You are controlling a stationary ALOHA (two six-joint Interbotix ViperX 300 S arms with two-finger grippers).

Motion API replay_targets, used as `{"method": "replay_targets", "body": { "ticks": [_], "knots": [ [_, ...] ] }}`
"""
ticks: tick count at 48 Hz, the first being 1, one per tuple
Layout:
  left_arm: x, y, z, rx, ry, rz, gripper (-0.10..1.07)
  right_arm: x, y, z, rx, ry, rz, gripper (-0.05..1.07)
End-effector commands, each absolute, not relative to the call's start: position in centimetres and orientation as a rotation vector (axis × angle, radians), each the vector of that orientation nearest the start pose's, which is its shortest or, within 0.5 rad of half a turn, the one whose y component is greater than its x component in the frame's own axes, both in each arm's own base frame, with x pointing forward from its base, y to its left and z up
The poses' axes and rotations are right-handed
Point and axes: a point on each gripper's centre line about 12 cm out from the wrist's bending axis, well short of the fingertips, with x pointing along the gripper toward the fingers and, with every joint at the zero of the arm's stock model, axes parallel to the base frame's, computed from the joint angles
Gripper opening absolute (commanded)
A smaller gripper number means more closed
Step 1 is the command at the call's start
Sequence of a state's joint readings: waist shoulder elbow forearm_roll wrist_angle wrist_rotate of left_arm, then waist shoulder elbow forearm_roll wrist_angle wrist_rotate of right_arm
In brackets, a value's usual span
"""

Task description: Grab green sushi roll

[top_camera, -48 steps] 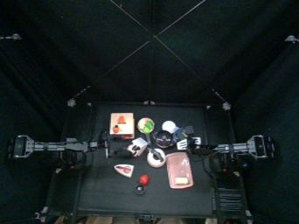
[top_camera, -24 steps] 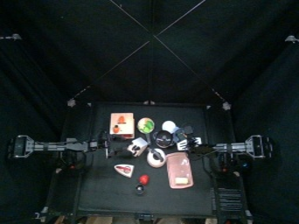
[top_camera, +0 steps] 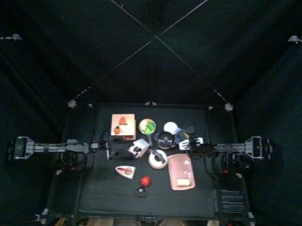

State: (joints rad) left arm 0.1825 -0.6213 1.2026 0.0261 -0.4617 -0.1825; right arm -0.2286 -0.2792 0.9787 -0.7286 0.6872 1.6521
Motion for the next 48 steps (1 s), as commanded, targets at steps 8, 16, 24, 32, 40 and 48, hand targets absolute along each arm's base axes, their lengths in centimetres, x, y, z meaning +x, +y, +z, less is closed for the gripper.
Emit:
{"method": "replay_targets", "body": {
  "ticks": [8,16,24,32,40,48],
  "knots": [
    [24.0,4.3,23.1,-0.164,0.091,0.178,0.96,22.3,-10.8,13.4,0.744,0.827,-1.163,1.0],
    [24.0,4.3,23.2,-0.164,0.089,0.179,0.96,22.5,-10.9,12.7,0.734,0.844,-1.157,1.0],
    [24.0,4.3,23.2,-0.164,0.089,0.179,0.96,23.0,-10.9,12.4,0.735,0.853,-1.152,0.99],
    [24.0,4.3,23.2,-0.164,0.089,0.179,0.96,23.4,-11.1,12.2,0.727,0.861,-1.154,0.95],
    [24.0,4.3,23.2,-0.164,0.089,0.178,0.96,23.9,-11.5,12.2,0.714,0.86,-1.155,0.86],
    [24.0,4.3,23.2,-0.164,0.089,0.179,0.96,24.3,-11.8,12.5,0.714,0.849,-1.153,0.76]
  ]
}}
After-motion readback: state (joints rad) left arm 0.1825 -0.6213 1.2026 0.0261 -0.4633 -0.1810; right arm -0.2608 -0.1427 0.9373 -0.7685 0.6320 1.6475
